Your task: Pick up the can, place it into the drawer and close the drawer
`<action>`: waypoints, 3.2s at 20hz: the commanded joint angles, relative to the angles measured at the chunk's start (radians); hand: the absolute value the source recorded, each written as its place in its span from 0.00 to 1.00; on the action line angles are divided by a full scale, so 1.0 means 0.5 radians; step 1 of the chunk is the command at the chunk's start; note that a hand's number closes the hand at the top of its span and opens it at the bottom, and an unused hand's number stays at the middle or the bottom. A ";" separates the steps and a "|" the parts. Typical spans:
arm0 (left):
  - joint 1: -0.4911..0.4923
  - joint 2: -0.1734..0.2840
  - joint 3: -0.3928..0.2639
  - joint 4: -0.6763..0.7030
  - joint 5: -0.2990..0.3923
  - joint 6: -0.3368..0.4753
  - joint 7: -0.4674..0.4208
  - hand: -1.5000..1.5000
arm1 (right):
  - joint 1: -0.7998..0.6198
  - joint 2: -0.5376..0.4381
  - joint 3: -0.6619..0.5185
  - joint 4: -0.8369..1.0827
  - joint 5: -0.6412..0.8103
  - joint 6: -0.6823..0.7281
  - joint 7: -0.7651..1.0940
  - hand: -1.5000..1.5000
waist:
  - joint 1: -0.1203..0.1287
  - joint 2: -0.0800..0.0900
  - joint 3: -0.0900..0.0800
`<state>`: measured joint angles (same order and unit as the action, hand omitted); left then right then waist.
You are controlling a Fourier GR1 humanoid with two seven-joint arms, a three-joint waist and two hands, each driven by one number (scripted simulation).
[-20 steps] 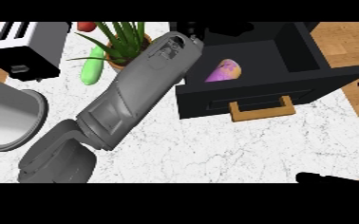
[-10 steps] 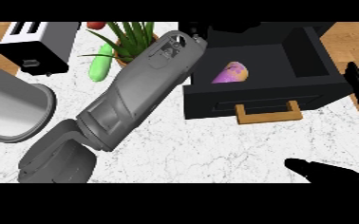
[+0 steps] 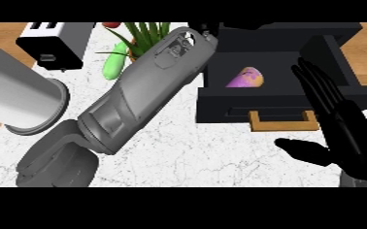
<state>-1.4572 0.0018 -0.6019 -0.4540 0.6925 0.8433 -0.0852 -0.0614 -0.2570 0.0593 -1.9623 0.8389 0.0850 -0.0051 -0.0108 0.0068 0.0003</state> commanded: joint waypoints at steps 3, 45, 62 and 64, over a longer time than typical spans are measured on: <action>0.025 0.106 0.022 -0.093 -0.048 -0.060 0.107 0.00 | -0.042 0.057 0.165 0.465 0.452 -0.308 -0.066 0.00 | 0.050 -0.013 0.000; 0.988 1.003 -0.050 -1.654 -0.376 -0.131 0.729 0.00 | -1.796 0.168 -0.522 3.132 0.768 -1.717 -0.200 0.00 | 0.218 0.034 0.004; 1.331 1.066 -0.038 -1.893 -0.476 -0.128 0.638 0.00 | -2.145 0.097 -0.778 3.408 0.572 -1.617 -0.401 0.00 | 0.242 0.049 0.009; 1.251 1.115 0.032 -1.854 -0.432 -0.189 0.700 0.00 | -2.186 0.191 -0.858 3.366 0.460 -1.589 -0.517 0.00 | 0.221 0.045 0.011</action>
<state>-0.8340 0.5419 -0.5986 -1.3683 0.4746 0.7556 0.2486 -1.0998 -0.2416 -0.2815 -0.2397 1.1847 -0.6827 -0.2132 0.0773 0.0342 0.0033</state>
